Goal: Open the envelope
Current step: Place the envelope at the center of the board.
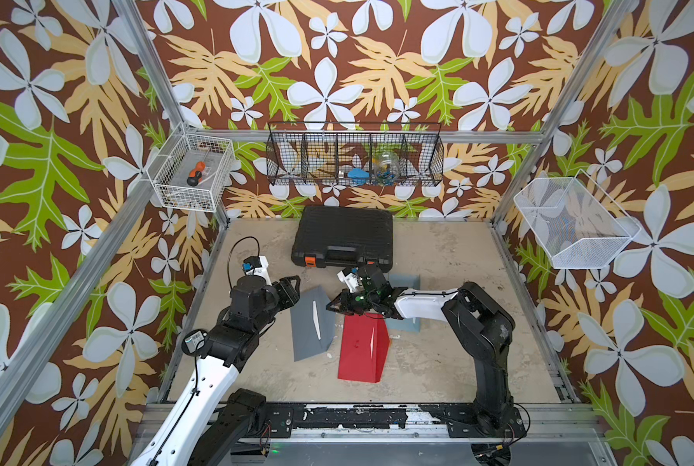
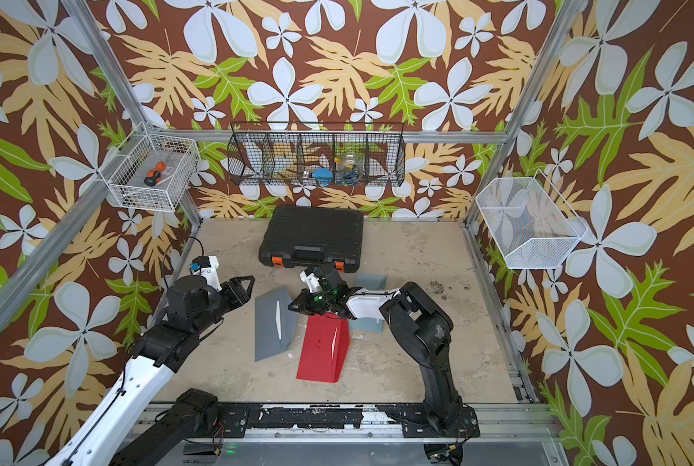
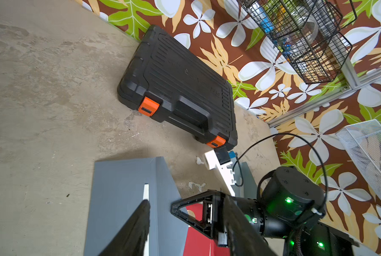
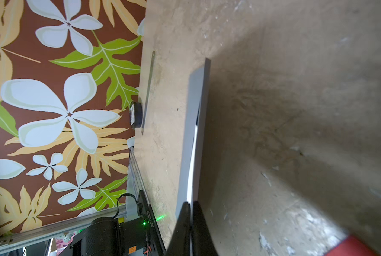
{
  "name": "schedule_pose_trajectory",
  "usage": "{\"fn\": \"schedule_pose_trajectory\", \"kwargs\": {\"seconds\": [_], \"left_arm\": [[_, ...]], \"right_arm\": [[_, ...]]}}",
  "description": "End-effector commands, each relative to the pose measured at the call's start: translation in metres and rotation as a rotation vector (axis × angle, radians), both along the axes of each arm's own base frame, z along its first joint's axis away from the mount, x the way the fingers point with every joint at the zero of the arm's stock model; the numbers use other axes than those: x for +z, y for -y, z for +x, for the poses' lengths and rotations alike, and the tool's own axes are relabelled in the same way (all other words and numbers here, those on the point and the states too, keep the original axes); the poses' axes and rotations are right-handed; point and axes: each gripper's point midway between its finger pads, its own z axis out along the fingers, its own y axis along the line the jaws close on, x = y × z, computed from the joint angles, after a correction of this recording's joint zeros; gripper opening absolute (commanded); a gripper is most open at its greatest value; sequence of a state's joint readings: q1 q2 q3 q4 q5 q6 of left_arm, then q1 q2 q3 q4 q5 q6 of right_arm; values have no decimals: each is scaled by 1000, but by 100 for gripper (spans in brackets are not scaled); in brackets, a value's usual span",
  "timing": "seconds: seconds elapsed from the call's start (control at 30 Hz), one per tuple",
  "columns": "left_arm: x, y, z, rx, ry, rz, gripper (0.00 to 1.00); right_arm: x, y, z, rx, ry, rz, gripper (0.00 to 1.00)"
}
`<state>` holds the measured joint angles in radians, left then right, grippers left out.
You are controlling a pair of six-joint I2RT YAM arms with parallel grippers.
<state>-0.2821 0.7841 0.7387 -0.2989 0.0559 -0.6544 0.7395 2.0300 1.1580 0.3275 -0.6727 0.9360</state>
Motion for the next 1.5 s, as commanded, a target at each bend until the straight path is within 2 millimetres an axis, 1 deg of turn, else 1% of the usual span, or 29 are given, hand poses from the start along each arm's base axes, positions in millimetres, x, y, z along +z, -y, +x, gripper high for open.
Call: {"fn": "schedule_pose_trajectory", "kwargs": {"seconds": [0.0,0.07,0.2,0.27,0.33,0.43,0.5,0.6,0.67,0.73,0.77,0.83,0.87,0.97,1.0,1.03,1.07,1.1,1.13,1.17,1.2,1.23,1.33,1.4,1.47], "left_arm": [[8,8,2,-33,31,-42,56],[7,8,1,-37,30,-43,56],[8,9,0,-41,34,-46,56],[7,9,0,-44,33,-48,56],[7,10,0,-46,35,-47,57],[6,10,0,-49,34,-49,57],[6,11,0,-51,34,-50,57],[4,11,0,-53,34,-46,57],[3,10,0,-50,35,-44,57],[3,10,0,-47,37,-43,58],[2,9,1,-46,37,-41,58],[0,10,2,-48,43,-46,58],[-1,11,3,-49,47,-53,58],[-1,12,7,-41,80,-86,59],[0,11,9,-28,97,-99,61],[1,9,11,-10,110,-106,65],[4,6,13,8,137,-109,77],[6,2,16,29,163,-102,85],[8,-4,18,60,193,-85,98],[11,-10,21,93,225,-65,100],[11,-18,24,131,244,-36,100],[13,-26,27,170,272,6,100],[23,-49,32,280,356,117,100],[25,-66,33,364,412,211,100],[24,-86,30,465,470,337,100]], "right_arm": [[-3,-1,4,-9,23,-11,13],[-4,-3,3,10,29,-16,18],[-7,5,6,-5,53,-66,31],[-3,10,7,-10,78,-84,37],[1,18,12,-39,114,-114,43],[15,30,16,-64,163,-121,52],[29,38,18,-71,207,-111,58],[55,62,22,-115,312,-140,64],[74,85,25,-176,400,-184,67],[91,115,27,-256,497,-257,71],[106,134,29,-309,564,-292,73],[129,170,28,-413,668,-364,78],[142,191,28,-481,722,-405,79],[179,251,21,-677,879,-525,81],[187,275,18,-764,928,-581,81],[191,296,14,-844,963,-634,83],[195,319,8,-925,1022,-699,86],[196,338,3,-999,1068,-761,91],[193,362,-5,-1093,1093,-834,100],[190,382,-12,-1178,1093,-888,99],[183,395,-14,-1204,1081,-919,99],[173,404,-12,-1198,1060,-932,99],[144,418,-7,-1175,1013,-953,99],[133,425,-8,-1181,1026,-1005,100],[122,431,-7,-1193,1018,-1019,100]]}}
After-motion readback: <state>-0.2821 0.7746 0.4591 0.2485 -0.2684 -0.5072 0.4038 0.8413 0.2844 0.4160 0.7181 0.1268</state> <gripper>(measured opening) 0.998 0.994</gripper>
